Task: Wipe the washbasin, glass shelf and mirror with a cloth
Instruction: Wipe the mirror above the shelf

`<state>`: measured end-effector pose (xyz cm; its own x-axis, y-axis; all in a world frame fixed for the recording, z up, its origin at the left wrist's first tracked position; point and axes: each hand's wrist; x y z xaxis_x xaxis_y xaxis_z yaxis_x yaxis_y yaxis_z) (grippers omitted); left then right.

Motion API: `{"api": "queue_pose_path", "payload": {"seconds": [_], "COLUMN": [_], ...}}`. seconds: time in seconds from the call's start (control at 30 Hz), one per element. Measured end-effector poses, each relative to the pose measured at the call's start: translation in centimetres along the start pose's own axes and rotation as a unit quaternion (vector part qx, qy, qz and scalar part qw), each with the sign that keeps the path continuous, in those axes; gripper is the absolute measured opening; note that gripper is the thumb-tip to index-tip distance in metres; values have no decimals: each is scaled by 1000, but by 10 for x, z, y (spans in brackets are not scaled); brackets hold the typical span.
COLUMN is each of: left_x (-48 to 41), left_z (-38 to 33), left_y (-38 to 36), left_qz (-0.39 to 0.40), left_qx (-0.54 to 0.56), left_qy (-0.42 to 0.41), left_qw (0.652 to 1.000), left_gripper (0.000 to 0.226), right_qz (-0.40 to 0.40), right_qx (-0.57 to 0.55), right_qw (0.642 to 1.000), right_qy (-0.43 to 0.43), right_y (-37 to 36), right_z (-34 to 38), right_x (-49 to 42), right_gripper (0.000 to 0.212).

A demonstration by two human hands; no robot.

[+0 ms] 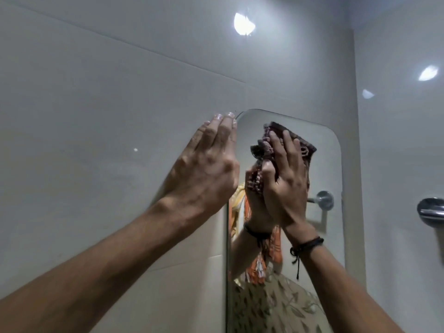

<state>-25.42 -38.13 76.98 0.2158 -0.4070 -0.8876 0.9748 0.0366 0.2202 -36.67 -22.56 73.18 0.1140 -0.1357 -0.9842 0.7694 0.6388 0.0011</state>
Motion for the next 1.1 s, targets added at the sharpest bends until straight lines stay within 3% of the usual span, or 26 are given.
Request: {"api": "queue_pose_path", "payload": {"seconds": [0.07,0.13,0.33,0.6,0.67,0.83,1.1], "left_x": [1,1,-1,-4,-5,-5,-3], "left_z": [0,1,0,0,0,-2,-3], "left_y": [1,2,2,2,2,3,3], "left_qz": [2,4,-16,-18,-23,-26,-30], "left_qx": [-4,-2,19,32,27,13,27], "left_qy": [2,4,23,37,37,33,42], "left_qw": [1000,1000,999,999,999,999,998], "left_gripper": [63,63,62,60,59,59,59], "right_qz": [-7,-11,9,10,4,-12,-18], "right_qx": [-1,0,-11,-9,-4,-2,9], "right_qw": [998,998,988,956,969,999,997], "right_qy": [55,56,-155,-294,-248,-38,72], "right_y": [0,-1,3,7,5,-2,-3], "right_z": [-11,-33,-110,-98,-77,-11,33], "right_x": [-25,-53,-81,-36,-25,-29,-38], "right_gripper": [60,59,64,67,64,62,57]}}
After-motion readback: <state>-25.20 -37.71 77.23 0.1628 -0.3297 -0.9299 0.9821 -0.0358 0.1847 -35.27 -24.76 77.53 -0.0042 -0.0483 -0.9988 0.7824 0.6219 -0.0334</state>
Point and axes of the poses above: each hand's wrist, its own x-axis away from the middle knuckle, its own y-axis out of the back of the hand, z = x × y, and after that the axes turned 10 degrees about x, right-handed
